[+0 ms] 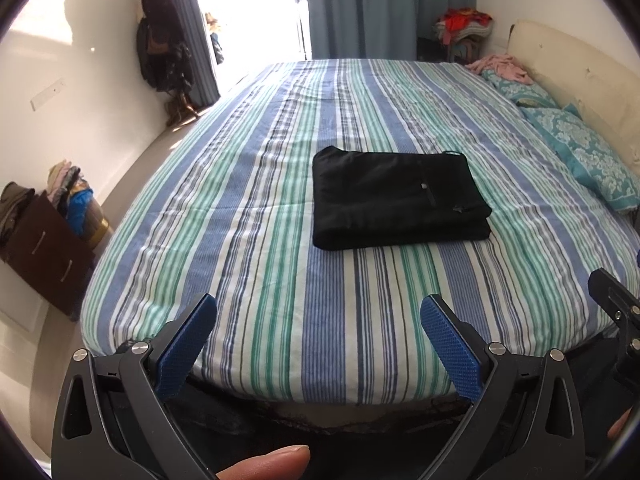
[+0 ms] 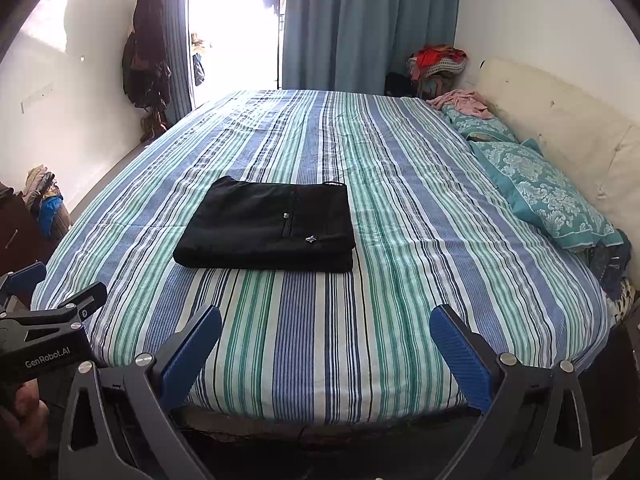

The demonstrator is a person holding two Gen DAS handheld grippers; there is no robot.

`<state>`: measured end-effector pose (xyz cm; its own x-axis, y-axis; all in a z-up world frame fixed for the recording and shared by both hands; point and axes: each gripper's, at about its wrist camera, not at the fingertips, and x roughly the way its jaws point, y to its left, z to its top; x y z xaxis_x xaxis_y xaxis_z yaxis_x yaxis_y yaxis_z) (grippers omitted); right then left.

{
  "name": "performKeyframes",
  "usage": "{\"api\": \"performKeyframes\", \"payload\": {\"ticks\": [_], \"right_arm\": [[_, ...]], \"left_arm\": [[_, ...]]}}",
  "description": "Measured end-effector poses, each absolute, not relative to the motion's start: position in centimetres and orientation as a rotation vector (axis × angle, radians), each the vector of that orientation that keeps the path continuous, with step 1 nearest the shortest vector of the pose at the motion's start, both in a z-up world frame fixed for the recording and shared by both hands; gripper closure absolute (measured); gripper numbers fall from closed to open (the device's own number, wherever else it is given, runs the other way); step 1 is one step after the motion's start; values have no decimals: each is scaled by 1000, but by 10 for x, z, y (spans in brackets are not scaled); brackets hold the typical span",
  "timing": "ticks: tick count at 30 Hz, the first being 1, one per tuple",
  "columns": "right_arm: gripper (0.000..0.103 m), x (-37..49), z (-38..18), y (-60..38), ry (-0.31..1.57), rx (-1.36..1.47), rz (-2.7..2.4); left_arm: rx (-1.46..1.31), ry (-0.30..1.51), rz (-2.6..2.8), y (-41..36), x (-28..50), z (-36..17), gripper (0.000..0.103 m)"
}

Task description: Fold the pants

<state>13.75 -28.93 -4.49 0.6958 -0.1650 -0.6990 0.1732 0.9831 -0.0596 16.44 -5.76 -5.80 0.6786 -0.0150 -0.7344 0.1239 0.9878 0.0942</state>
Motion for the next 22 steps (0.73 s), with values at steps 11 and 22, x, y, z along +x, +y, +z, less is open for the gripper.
{"api": "performKeyframes", "payload": {"ticks": [11, 22], "right_arm": [[0, 136, -44, -288, 771, 10, -188], [0, 136, -45, -286, 777, 9, -185]], "left_arm": [[139, 816, -57, -56, 165, -58, 1], [108, 828, -72, -52, 165, -60, 1]]}}
